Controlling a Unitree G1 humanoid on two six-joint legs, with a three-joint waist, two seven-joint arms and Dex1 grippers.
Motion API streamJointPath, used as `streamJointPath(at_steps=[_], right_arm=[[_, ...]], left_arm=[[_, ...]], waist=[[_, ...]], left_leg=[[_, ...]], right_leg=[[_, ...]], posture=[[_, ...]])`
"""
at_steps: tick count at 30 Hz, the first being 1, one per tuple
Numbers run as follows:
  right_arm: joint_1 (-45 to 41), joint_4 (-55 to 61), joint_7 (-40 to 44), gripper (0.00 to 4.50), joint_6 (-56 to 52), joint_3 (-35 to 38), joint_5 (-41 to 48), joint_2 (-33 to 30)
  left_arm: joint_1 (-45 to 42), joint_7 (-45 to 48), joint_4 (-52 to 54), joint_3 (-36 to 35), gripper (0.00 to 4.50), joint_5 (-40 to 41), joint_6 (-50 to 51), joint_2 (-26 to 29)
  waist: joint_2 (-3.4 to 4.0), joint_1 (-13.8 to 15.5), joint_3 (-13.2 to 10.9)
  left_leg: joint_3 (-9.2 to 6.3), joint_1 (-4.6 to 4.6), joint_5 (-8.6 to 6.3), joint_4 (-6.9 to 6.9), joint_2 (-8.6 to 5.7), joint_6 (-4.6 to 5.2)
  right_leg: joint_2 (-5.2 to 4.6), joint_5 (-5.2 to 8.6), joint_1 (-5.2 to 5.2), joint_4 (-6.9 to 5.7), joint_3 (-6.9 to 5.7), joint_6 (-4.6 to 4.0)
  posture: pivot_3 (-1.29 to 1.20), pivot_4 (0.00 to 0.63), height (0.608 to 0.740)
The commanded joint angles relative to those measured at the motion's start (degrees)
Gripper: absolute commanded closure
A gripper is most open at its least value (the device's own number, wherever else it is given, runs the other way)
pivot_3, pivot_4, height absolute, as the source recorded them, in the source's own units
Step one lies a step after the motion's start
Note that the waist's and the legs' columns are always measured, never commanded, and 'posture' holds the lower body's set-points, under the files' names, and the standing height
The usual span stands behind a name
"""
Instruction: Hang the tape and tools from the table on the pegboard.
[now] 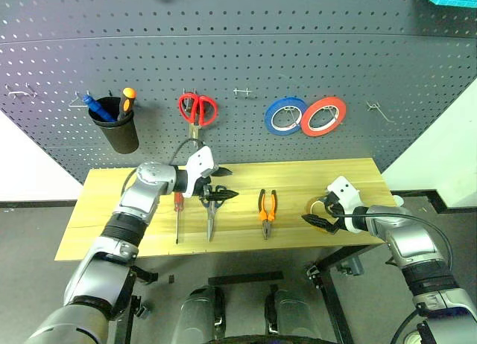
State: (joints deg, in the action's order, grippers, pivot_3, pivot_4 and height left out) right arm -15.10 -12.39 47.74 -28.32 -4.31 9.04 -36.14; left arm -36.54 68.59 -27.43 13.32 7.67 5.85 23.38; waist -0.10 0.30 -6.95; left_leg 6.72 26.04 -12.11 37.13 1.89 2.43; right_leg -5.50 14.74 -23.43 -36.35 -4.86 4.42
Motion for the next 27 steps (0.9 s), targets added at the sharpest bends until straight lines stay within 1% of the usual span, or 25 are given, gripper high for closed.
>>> streamJointPath(at_steps=[1,7,10,13,14,15,20,27], right_arm=[[-0.26,1.72,-0.23,0.00,0.28,0.70,-0.09,-0.32],[-0.97,0.98,-0.95,0.00,-1.82,-1.07,-1.51,-0.06],[-1.66,0.25,-1.78,0.00,-3.11,-2.19,-2.55,0.60],[-3.34,-2.48,-2.39,0.00,-4.65,-4.10,-4.23,1.07],[-4.14,-3.76,-2.66,0.00,-5.08,-4.53,-4.55,1.52],[-4.95,-4.97,-2.82,0.00,-5.71,-4.80,-4.69,1.99],[-8.71,-11.72,-3.33,0.00,-5.72,-6.08,-5.80,4.23],[-15.67,-25.49,-6.05,0.00,-4.03,-7.81,-9.30,8.36]], left_arm=[[-0.47,2.54,2.15,1.57,1.07,-0.50,1.05,0.74],[2.66,1.73,5.26,4.29,1.07,-2.22,5.30,0.28],[3.53,-0.43,5.96,4.95,1.07,-3.72,5.26,-0.34],[3.72,-1.88,6.43,5.02,0.54,-3.98,5.47,-1.06],[3.54,-2.71,6.53,4.55,0.18,-3.53,6.25,-1.71],[3.27,-3.50,6.58,4.22,0.02,-3.28,7.08,-2.26],[2.80,-3.38,7.94,4.85,0.02,-3.19,9.33,-2.71],[2.62,-4.39,10.87,6.02,0.02,-4.50,10.06,-2.64]], waist=[[0.06,-0.03,-0.04],[0.10,-0.15,-0.06],[0.09,-0.13,-0.07],[0.11,-0.03,-0.10],[0.11,-0.02,-0.10],[0.12,-0.01,-0.11],[0.18,-0.09,-0.33],[0.25,-0.30,-0.73]], left_leg=[[0.00,-0.06,0.02,0.00,0.01,-0.03],[-0.04,-0.47,0.02,0.08,0.03,-0.14],[-0.05,-0.47,0.02,0.06,0.01,-0.14],[-0.05,-0.45,0.02,0.04,0.00,-0.13],[-0.06,-0.45,0.02,0.04,0.00,-0.14],[-0.06,-0.45,0.02,0.04,0.00,-0.13],[-0.06,-0.45,0.02,0.02,-0.02,-0.13],[-0.07,-0.44,0.02,-0.01,-0.02,-0.13]], right_leg=[[0.01,0.00,0.01,-0.05,0.00,0.00],[-0.14,0.15,0.14,-0.04,0.01,-0.26],[-0.28,0.15,0.15,0.01,0.03,-0.27],[-0.32,0.15,0.11,0.01,0.04,-0.28],[-0.33,0.15,0.11,0.01,0.04,-0.29],[-0.35,0.15,0.11,0.01,0.05,-0.29],[-0.39,0.15,0.11,0.02,0.10,-0.30],[-0.40,0.15,0.11,0.02,0.13,-0.31]], posture=[[0.00,0.113,0.740],[0.00,0.115,0.740],[0.01,0.120,0.740],[0.01,0.127,0.740],[0.01,0.131,0.740],[0.02,0.133,0.740],[0.02,0.148,0.740],[0.04,0.158,0.740]])
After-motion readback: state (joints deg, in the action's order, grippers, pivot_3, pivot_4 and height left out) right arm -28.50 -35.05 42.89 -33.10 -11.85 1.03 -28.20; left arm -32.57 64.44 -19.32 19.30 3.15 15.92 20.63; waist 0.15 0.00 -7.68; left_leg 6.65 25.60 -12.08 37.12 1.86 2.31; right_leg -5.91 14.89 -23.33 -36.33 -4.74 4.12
